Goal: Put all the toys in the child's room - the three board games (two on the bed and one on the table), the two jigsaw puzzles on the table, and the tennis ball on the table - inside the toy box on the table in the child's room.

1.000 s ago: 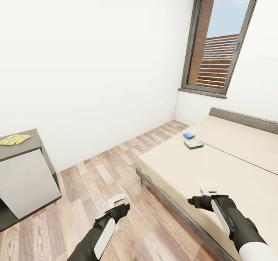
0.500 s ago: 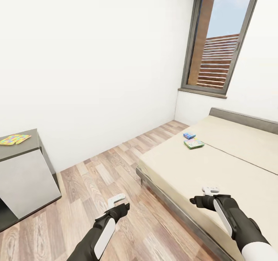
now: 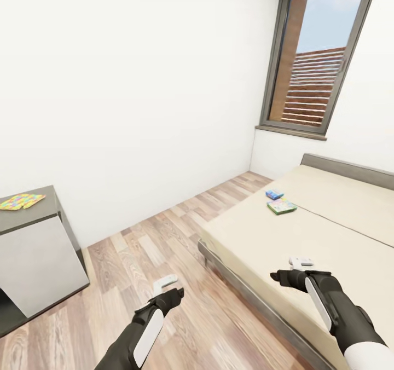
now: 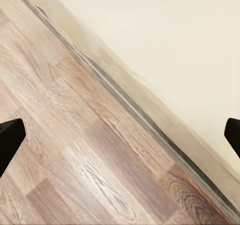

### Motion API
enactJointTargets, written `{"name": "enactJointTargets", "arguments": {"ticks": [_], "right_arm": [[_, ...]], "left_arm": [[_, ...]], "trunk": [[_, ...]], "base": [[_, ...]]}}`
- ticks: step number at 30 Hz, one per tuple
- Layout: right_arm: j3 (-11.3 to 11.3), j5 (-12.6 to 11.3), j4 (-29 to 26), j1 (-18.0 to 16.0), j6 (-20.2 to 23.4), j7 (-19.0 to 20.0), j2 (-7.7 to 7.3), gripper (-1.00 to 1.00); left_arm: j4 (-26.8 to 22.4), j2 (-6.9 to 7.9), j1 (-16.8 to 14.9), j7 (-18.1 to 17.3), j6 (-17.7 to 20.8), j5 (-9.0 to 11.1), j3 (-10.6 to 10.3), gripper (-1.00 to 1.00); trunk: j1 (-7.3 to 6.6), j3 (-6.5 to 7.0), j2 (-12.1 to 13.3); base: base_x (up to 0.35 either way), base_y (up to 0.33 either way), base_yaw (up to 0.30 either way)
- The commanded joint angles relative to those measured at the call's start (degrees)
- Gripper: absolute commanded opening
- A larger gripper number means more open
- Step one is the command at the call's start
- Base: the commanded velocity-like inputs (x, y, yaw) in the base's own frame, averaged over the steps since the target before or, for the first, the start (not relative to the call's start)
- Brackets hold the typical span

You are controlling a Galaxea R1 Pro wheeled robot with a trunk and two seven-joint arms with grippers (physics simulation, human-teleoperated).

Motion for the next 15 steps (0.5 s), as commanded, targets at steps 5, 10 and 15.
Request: {"name": "enactJointTargets", "arguments": {"ticks": [5,10,15], "right_arm": [[-4.0,0.0,-1.0,0.1,-2.1,-1.2,0.63,1.0],[-4.8,0.2,-1.3,0.2,-2.9,-2.2,0.82,1.0],[-5.2,0.1,-1.4,0.3,-3.1,-3.0,0.86,1.0]], "left_arm": [[-0.1,0.0,0.0,0.4,0.2,0.3,-0.1,1.0],[-0.1,0.0,0.0,0.4,0.1,0.1,-0.6,1.0],[-0.1,0.03,0.0,0.4,0.1,0.0,-2.6,1.0]], "trunk": [[0.02,-0.06,0.0],[0.02,-0.06,0.0],[0.02,-0.06,0.0]], "base": [[0.23,0.201,0.0],[0.269,0.172,0.0],[0.284,0.16,0.0]]}}
